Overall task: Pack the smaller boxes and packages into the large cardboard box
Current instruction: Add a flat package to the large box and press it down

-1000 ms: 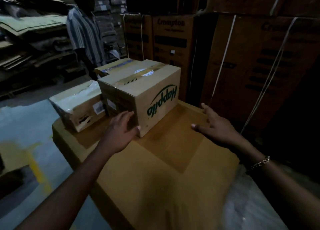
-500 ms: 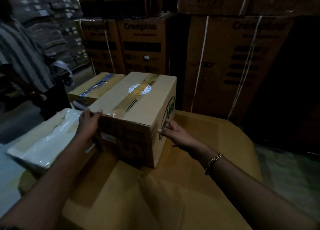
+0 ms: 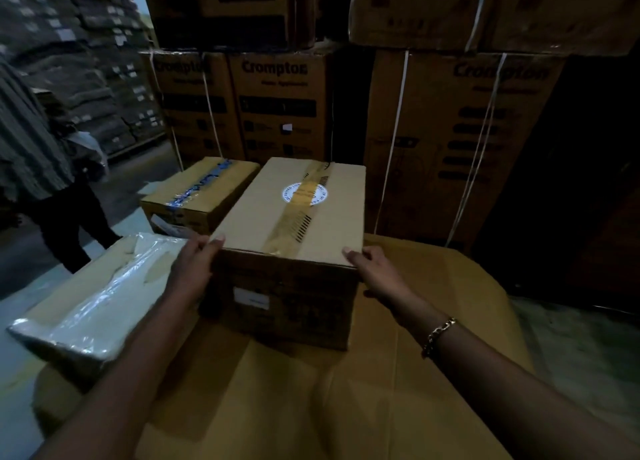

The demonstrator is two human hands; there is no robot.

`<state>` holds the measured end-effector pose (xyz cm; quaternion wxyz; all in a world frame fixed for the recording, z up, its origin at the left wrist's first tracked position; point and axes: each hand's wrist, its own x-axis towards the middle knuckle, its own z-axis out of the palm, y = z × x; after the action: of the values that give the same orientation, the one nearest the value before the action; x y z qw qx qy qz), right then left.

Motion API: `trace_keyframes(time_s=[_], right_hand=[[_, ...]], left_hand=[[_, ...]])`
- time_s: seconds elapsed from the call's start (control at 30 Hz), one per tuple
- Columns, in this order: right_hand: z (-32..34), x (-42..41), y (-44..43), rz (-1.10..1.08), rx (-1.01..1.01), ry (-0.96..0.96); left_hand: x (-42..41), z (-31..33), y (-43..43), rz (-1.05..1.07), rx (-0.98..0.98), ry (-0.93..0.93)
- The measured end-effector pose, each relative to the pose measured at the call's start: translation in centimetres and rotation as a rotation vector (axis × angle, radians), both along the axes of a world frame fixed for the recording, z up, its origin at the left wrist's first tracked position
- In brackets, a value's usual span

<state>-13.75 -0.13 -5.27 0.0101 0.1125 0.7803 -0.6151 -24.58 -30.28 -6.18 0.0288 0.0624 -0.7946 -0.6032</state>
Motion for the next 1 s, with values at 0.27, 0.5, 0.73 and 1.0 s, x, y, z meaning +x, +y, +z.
trace_keyframes(time_s=[0.27, 0.5, 0.73, 1.0], right_hand=[[-1.6, 7.0, 9.7, -0.309, 0.213, -0.052], [-0.9, 3.9, 10.8, -0.215, 0.071, -0.378], [-0.7, 4.2, 10.4, -0.268, 0.075, -0.273], [-2.7, 9.5, 11.9, -0.181, 0.030, 0.204]], left_hand=[[7.1, 0.1, 0.9, -0.292, 0.003, -0.081], [4.7, 0.5, 6.2, -0.496, 0.095, -0.355], [4.4, -0.3, 7.3, -0.495, 0.083, -0.293], [6.6, -4.8, 8.7, -0.519, 0.250, -0.167]])
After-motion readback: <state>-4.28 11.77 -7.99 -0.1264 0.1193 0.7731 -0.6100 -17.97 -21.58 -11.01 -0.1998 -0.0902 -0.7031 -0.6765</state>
